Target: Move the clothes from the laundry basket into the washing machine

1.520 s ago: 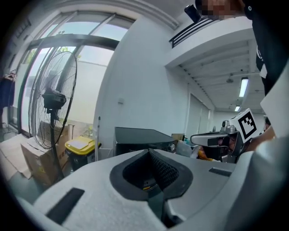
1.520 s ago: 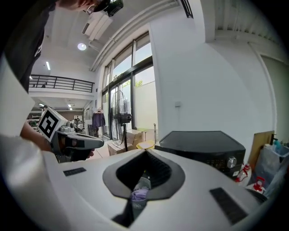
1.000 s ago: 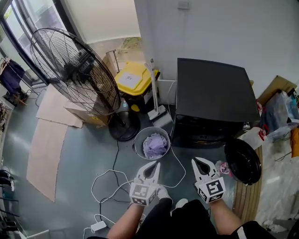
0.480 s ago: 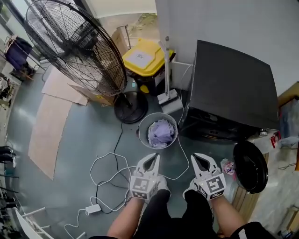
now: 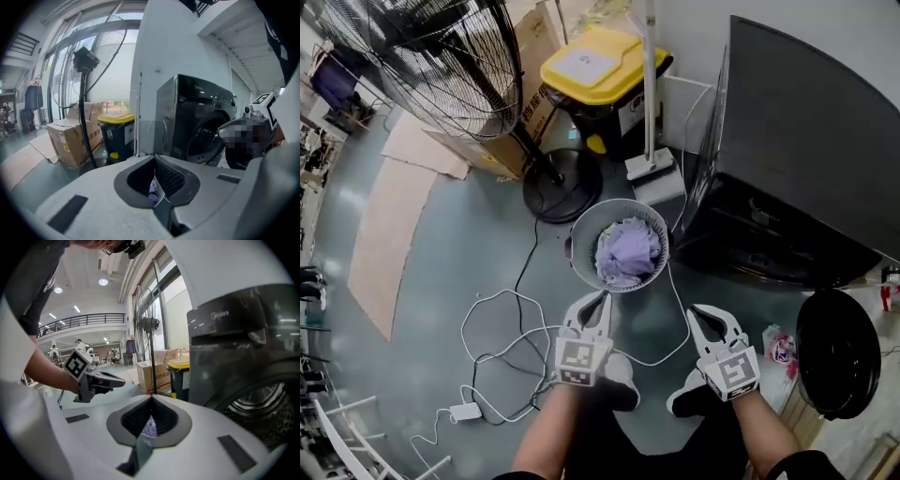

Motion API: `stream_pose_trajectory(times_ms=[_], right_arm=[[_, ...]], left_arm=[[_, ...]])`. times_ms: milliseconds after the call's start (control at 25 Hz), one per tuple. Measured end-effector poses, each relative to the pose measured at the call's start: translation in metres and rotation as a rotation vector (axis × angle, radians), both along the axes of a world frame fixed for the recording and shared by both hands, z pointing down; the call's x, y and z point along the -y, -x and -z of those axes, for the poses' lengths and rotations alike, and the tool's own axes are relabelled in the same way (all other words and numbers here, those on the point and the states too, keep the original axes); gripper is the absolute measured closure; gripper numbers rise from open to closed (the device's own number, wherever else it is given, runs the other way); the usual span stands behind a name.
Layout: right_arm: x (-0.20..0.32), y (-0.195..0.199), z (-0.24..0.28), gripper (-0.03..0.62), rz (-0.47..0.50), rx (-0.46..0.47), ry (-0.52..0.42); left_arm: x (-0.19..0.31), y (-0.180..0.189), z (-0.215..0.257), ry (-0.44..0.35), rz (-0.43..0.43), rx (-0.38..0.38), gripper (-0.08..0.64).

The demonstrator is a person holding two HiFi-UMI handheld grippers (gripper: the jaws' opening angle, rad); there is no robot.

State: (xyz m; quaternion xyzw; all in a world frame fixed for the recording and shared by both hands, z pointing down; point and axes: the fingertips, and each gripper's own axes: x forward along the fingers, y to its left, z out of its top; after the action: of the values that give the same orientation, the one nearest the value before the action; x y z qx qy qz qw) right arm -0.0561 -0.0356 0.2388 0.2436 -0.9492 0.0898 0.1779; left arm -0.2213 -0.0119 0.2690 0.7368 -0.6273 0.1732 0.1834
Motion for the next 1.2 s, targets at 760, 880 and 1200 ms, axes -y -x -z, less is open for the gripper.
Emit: stream_pose_trajectory(times_ms=[760,880,1200], right_arm=[[0.024,0.017,-0.233,0.581,0.135,0.004,-0.097],[0.024,0.015,-0.248,0.581,0.124,-0.009,-0.083],[0.013,0.029,-0.258,0.58,0.151,-0.002,-0.053]], left_arm=[[0.086,0.026,-0.265,0.214,-0.334,0.33,0.357],[0.095,0.027,-0.301,0.308,-0.446,0.413,0.321],[0.109,0.018,-0.384,0.512,-0.72,0.646,0.233]])
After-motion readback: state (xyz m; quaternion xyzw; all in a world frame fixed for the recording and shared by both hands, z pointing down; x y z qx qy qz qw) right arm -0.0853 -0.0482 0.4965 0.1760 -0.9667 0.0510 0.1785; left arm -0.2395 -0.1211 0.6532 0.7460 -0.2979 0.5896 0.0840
